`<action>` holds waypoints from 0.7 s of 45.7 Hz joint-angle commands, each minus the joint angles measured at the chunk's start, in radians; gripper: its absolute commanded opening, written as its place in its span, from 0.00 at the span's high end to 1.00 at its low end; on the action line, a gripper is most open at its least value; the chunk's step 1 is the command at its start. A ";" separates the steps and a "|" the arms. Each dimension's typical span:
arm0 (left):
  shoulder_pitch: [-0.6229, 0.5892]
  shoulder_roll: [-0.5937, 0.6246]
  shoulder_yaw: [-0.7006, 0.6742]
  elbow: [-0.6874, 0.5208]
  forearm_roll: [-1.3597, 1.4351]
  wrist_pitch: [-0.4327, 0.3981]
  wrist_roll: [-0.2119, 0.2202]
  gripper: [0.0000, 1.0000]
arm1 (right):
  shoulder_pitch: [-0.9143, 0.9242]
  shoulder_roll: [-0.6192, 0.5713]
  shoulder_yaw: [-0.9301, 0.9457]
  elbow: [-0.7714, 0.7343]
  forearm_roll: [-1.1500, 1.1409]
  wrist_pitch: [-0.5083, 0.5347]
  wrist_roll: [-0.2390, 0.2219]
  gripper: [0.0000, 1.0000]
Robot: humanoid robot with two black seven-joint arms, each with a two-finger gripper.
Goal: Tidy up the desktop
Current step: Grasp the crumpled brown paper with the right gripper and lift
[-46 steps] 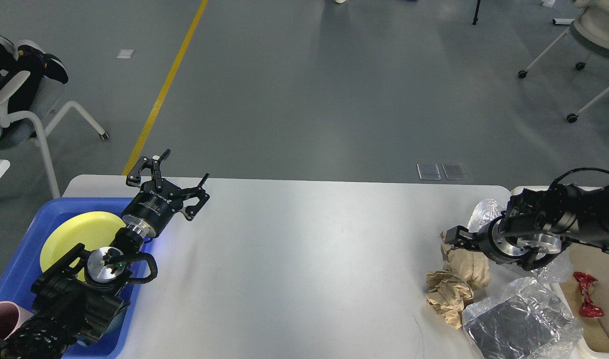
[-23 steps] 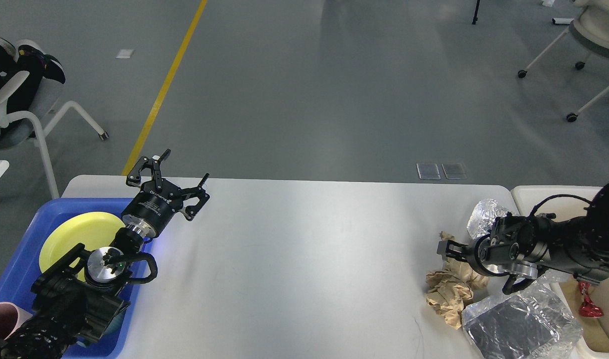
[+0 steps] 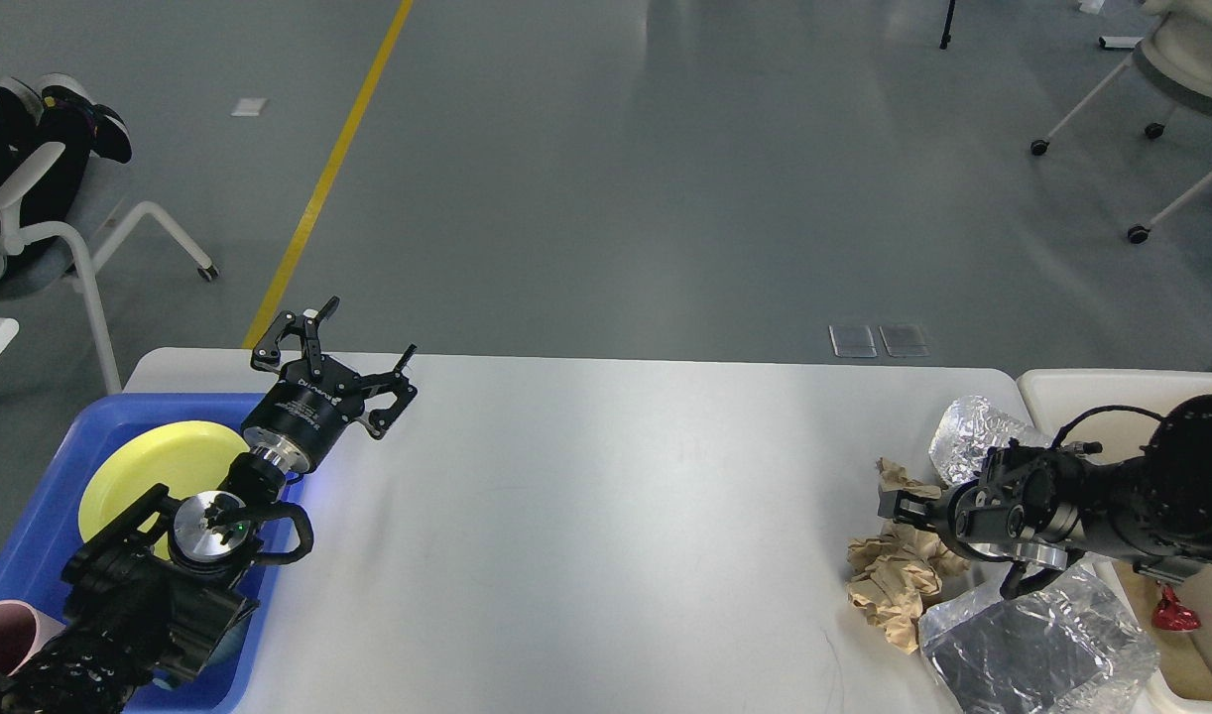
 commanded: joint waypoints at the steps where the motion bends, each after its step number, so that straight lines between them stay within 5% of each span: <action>1: 0.000 0.000 0.000 0.000 0.000 0.000 0.000 0.04 | -0.005 0.016 0.001 -0.008 0.002 0.000 -0.001 0.08; 7: 0.000 0.000 0.001 0.000 0.000 0.000 0.000 0.04 | -0.002 0.018 0.004 -0.002 0.001 0.002 -0.001 0.28; 12: 0.000 0.000 0.000 0.000 0.000 0.000 0.000 0.04 | 0.001 0.016 0.005 0.002 0.004 0.008 -0.003 0.76; 17: 0.000 0.000 0.000 0.000 0.000 0.000 0.000 0.04 | 0.009 0.016 0.007 0.019 0.002 0.009 -0.001 1.00; 32: 0.000 0.000 0.000 0.000 0.000 0.000 0.000 0.04 | 0.200 -0.051 0.018 0.176 0.001 0.022 0.009 1.00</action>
